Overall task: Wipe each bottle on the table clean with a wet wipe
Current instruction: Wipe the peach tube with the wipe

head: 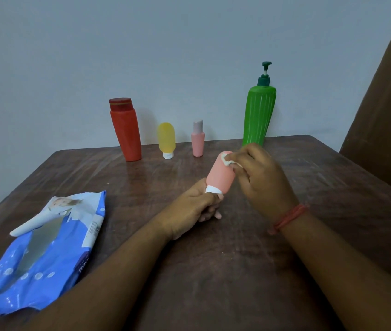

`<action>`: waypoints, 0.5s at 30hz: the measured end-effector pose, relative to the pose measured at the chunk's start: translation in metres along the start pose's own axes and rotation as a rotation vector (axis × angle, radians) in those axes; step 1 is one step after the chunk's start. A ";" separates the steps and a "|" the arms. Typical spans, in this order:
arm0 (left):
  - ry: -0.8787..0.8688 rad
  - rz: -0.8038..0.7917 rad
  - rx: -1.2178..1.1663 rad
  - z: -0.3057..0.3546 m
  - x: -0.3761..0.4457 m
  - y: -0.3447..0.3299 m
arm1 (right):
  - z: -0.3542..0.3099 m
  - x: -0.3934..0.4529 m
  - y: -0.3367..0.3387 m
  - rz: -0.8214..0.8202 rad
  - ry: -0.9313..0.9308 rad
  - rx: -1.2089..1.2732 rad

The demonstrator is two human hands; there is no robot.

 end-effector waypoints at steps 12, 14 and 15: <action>0.000 -0.023 0.103 0.006 -0.003 -0.002 | -0.036 -0.006 -0.014 -0.168 0.107 0.055; -0.022 -0.015 0.099 0.009 -0.003 -0.001 | -0.051 -0.010 -0.023 -0.292 0.214 0.020; -0.029 -0.012 0.096 0.010 -0.002 -0.001 | -0.052 -0.011 -0.025 -0.324 0.244 0.011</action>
Point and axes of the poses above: each hand's wrist, its own x-axis towards the middle knuckle, its own y-axis out of the back of the hand, z = x × y, the point moved 10 cm from there along x, towards the middle knuckle, and after that the axes turned 11 degrees about -y, right-handed, at the moved point
